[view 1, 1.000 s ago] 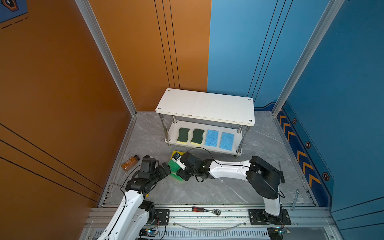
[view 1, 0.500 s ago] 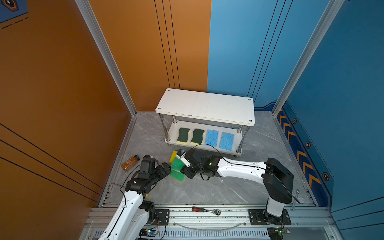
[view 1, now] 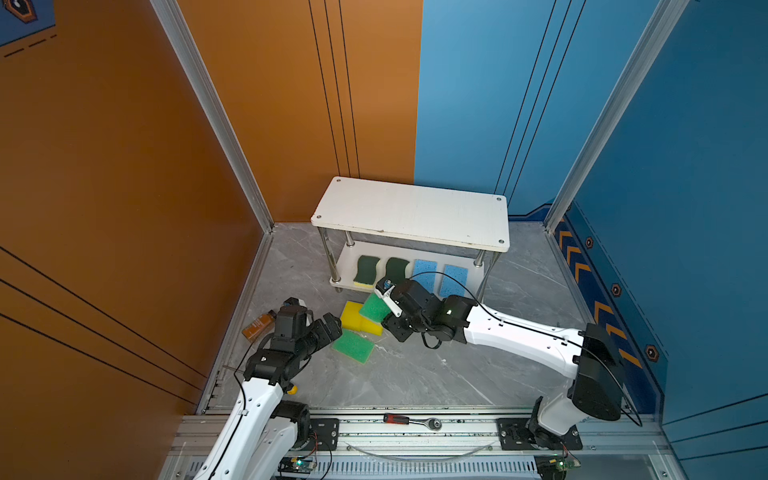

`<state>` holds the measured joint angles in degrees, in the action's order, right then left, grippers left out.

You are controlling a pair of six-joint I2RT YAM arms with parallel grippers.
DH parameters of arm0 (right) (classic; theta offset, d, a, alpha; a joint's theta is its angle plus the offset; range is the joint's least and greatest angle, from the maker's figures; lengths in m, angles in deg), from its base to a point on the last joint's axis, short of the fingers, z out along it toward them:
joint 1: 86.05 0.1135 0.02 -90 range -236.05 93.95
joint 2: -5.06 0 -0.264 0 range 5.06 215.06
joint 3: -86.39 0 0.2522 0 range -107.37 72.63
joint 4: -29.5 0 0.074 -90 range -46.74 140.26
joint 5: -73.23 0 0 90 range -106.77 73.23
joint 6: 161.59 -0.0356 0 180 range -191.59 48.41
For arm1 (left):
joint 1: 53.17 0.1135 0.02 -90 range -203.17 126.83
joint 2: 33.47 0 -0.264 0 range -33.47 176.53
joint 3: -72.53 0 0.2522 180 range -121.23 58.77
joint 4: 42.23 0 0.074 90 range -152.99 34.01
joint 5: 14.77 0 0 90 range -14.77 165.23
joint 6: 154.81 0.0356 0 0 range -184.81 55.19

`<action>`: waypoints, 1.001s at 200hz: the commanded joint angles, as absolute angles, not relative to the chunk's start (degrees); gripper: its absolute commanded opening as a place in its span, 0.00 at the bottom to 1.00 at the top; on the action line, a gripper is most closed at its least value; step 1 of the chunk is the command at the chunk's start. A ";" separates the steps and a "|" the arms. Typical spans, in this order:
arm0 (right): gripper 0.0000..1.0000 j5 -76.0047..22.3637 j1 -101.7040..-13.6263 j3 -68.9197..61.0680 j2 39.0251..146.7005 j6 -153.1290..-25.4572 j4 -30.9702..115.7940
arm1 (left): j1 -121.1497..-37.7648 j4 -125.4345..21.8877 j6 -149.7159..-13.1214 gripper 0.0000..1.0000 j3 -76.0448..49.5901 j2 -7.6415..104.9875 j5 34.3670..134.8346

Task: Place and organize the cleaning sponges onto the shelf
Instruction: 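Lift the green foam sponge with the right gripper toward the shelf, then carry the green foam sponge with the right gripper onto the shelf top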

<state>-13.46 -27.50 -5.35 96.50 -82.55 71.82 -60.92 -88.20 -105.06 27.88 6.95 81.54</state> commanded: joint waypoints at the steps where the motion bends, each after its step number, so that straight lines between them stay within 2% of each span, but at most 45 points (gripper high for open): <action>1: 0.46 -11.75 -28.30 -11.14 92.19 -83.97 78.15 | -60.29 -89.96 -103.86 0.98 27.30 7.57 81.69; 54: 0.47 -8.12 -29.36 -17.84 86.77 -85.77 83.98 | -60.29 -90.00 -102.75 0.98 26.71 8.06 80.52; 107: 0.47 0.97 -31.59 -18.87 79.79 -87.83 84.06 | -60.29 -90.03 -102.28 0.98 26.12 8.81 80.85; 156: 0.47 8.79 -35.88 -19.10 75.46 -90.09 83.11 | -60.29 -90.24 -102.09 0.98 25.36 8.83 81.46; 200: 0.46 10.24 -41.56 -18.16 73.77 -92.22 79.03 | -60.29 -90.58 -102.00 0.98 25.53 8.89 80.97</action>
<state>7.33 -39.29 -17.70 74.84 -89.92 81.74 -60.92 -89.05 -103.16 27.03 8.88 81.49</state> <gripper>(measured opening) 0.466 0.977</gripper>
